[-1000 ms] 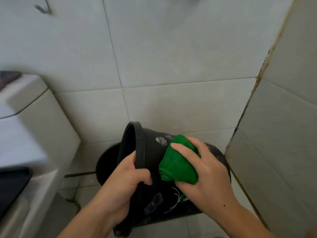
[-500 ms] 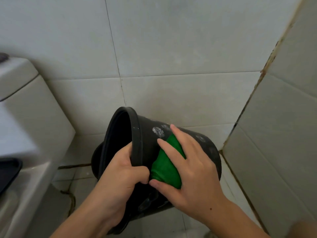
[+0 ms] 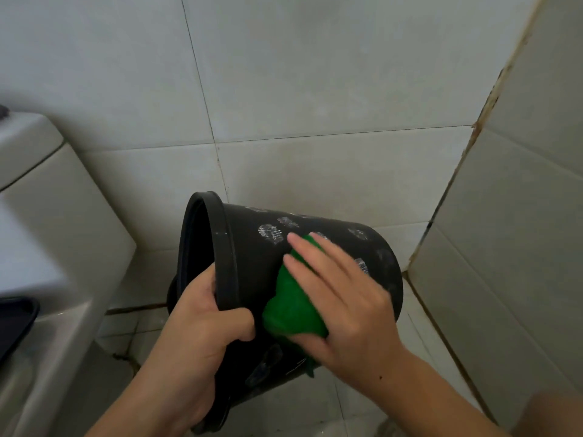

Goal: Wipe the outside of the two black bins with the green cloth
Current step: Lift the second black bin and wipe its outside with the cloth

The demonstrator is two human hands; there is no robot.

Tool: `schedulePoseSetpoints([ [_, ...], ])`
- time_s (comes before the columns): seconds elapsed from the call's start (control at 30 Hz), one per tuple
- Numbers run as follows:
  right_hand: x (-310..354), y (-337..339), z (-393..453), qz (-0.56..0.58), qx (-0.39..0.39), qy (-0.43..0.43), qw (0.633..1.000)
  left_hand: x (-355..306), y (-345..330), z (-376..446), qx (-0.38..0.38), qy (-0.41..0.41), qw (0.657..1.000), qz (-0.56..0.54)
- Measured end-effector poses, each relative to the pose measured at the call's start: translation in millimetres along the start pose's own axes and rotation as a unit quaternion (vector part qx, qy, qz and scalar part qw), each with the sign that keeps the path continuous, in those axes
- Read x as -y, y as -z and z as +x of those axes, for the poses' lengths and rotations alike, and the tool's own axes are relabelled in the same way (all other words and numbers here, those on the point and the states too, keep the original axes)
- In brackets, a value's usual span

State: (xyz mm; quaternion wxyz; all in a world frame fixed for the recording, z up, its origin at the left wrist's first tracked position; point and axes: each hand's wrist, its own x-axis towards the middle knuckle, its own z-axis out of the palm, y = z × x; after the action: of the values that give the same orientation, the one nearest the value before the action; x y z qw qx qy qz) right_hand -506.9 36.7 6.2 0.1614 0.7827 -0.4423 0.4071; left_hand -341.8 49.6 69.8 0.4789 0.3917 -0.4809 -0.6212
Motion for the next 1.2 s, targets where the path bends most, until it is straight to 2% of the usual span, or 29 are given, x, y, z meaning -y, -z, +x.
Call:
schedulePoseSetpoints([
  [0.1, -22, 0, 11, 0.001, -0.021, -0.126, 0.992, -1, 0, -2, 0.007, 0.0, 1.0, 0.004],
  [0.17, -17, -3, 14, 0.003, -0.026, -0.164, 0.986, 0, -2, -3, 0.005, -0.012, 1.0, 0.005],
  [0.23, 1, -4, 9, 0.0, -0.022, -0.129, 0.991, 3, -2, -2, 0.0, -0.022, 1.0, -0.002],
  [0.3, 14, -4, 4, 0.002, -0.01, -0.052, 0.999, 4, -1, 0, -0.001, -0.02, 1.0, -0.009],
  [0.37, 4, -1, 6, -0.014, -0.003, -0.017, 1.0, 5, -1, 1, 0.002, -0.013, 1.0, -0.016],
  [0.5, -20, -1, 16, -0.031, -0.023, -0.135, 0.99, 6, -5, 3, 0.001, -0.016, 1.0, -0.022],
  [0.57, -6, -4, 11, -0.033, -0.03, -0.122, 0.992, 5, -5, 4, -0.01, -0.027, 0.999, -0.029],
  [0.67, 5, -4, 3, -0.035, -0.028, -0.037, 0.998, 3, -2, 4, -0.017, -0.028, 0.998, -0.046],
  [0.7, 0, -1, 4, -0.038, -0.029, -0.036, 0.998, 2, -2, 4, -0.015, -0.026, 0.998, -0.046],
  [0.8, -16, 5, 10, -0.047, -0.048, -0.135, 0.989, 1, 0, 3, -0.015, -0.023, 0.999, -0.041],
  [0.87, -10, 3, 8, -0.039, -0.042, -0.166, 0.985, 3, -1, 2, -0.015, -0.024, 0.998, -0.049],
  [0.93, 2, -2, 2, -0.025, -0.032, -0.15, 0.988, 4, 0, 2, -0.012, -0.026, 0.998, -0.053],
  [1.1, -7, 4, 0, -0.038, -0.059, -0.033, 0.997, -3, 9, -1, -0.036, -0.02, 0.998, -0.054],
  [1.2, -31, 19, 7, -0.074, -0.07, -0.102, 0.99, -12, 15, -4, -0.056, -0.022, 0.997, -0.052],
])
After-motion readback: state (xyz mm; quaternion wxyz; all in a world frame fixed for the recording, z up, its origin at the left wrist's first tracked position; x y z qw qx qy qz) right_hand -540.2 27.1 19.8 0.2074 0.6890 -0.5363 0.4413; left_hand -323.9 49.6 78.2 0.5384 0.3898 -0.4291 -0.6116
